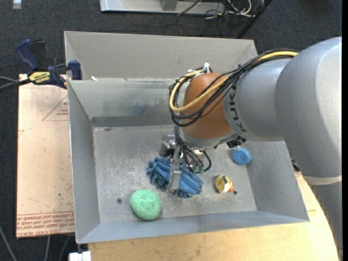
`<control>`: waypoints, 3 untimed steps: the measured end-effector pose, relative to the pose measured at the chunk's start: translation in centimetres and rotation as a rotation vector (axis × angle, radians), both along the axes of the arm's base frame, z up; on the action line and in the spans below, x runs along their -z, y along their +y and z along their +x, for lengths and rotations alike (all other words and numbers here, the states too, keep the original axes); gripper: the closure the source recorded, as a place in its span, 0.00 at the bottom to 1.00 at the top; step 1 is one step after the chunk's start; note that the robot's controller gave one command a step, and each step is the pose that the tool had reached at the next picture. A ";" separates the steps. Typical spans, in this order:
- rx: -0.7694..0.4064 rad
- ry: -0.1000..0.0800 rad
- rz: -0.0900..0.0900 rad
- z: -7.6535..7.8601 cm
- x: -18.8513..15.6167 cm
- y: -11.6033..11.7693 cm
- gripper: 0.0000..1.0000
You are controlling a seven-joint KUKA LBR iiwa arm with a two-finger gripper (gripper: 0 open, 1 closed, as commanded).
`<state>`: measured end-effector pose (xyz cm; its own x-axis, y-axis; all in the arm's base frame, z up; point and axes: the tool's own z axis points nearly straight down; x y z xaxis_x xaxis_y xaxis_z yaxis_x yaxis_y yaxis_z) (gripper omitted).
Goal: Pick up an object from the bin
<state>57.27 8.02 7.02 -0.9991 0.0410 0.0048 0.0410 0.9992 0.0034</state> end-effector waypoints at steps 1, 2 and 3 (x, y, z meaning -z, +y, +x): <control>-0.060 -0.009 0.001 0.4 -3.0 -0.9 0.00; -0.010 -0.003 0.002 -1.7 -0.5 -0.6 0.00; 0.050 -0.010 0.002 -0.7 0.0 -2.5 1.00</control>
Offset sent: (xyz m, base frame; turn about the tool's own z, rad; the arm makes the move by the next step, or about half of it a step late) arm -0.0222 -0.0056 -0.0002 -0.0020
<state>56.57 5.51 7.00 -0.9959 0.0905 -0.0053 0.0904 0.9959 0.0065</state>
